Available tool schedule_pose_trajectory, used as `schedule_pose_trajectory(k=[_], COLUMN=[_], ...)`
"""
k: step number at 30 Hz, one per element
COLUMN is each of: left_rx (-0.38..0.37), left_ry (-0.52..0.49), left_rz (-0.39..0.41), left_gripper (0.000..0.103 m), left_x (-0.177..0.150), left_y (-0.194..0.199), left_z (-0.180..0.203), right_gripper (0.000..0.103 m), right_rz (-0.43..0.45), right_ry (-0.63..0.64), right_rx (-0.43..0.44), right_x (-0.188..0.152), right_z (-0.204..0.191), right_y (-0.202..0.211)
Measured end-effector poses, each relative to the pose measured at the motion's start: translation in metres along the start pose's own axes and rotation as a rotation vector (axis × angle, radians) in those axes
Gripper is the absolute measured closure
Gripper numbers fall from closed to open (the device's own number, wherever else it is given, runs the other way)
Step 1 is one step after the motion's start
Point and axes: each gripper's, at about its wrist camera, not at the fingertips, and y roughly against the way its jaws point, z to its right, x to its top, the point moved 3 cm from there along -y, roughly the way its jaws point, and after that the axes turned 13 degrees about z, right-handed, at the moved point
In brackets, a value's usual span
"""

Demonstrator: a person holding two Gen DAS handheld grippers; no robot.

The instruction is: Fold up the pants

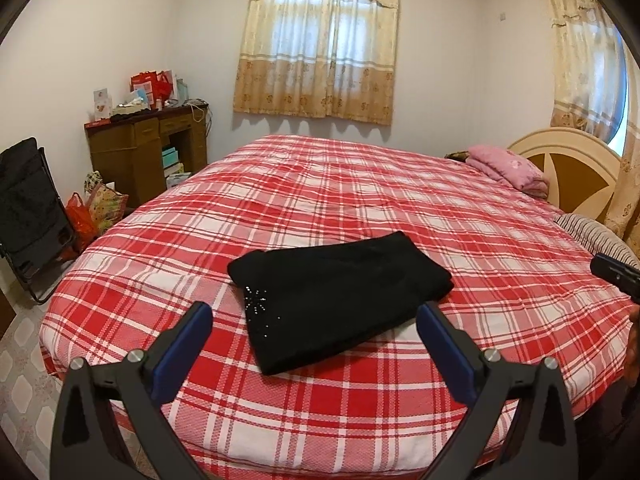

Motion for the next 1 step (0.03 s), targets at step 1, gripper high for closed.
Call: schedule_pose_trajectory(k=[1], left_rx=[-0.006], left_ry=[0.002], left_rz=[-0.002], left_gripper=[0.000], left_x=[0.0000], left_y=[-0.0002], left_z=[0.0001], right_gripper=[0.024], right_rz=[0.000], right_ry=[0.000], right_rx=[0.000], right_x=[0.0000], right_z=[0.0001], right_y=[-0.0001])
